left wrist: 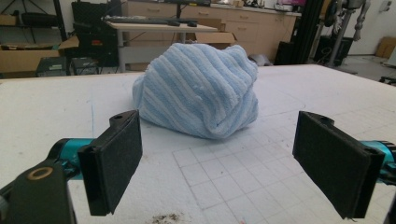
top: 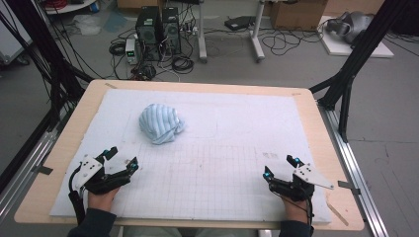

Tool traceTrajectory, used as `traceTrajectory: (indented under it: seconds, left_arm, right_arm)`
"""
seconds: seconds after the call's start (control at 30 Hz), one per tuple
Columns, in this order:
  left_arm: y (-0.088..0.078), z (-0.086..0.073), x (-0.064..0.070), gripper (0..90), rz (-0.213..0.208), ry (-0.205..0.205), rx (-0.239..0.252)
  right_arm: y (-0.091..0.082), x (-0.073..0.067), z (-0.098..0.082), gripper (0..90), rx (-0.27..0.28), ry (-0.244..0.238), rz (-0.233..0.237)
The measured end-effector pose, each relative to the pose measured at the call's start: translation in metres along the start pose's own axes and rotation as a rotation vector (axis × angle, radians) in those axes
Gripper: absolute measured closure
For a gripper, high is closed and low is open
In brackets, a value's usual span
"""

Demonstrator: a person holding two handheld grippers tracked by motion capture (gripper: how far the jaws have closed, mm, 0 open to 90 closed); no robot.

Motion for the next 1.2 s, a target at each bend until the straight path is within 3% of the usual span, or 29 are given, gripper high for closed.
traceTrajectory:
  seconds: [0.53, 0.97, 1.2]
  left_arm:
    - [0.0007, -0.0001, -0.0010, 16.1, -0.008, -0.009, -0.010]
    - [-0.0013, 0.0002, -0.0006, 16.1, -0.012, -0.005, 0.014]
    - [0.0030, 0.0020, -0.0042, 17.9, -0.009, -0.032, -0.030]
  right_arm:
    - [-0.0007, 0.0005, 0.0000, 10.0, 0.007, 0.003, 0.000]
    - [0.0005, -0.0001, 0.0001, 10.1, 0.001, -0.009, -0.008]
    - [-0.0008, -0.0001, 0.0002, 10.1, 0.012, -0.007, -0.009]
Point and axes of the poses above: each handheld gripper's, and its own axes: y roughly forward along the jaws, z roughly out of its top, x roughly to its right, the point moved 4 cm from there along y, roughly forward along the jaws, and after that the axes turned 12 degrees about -z, right-handed, at the moved point
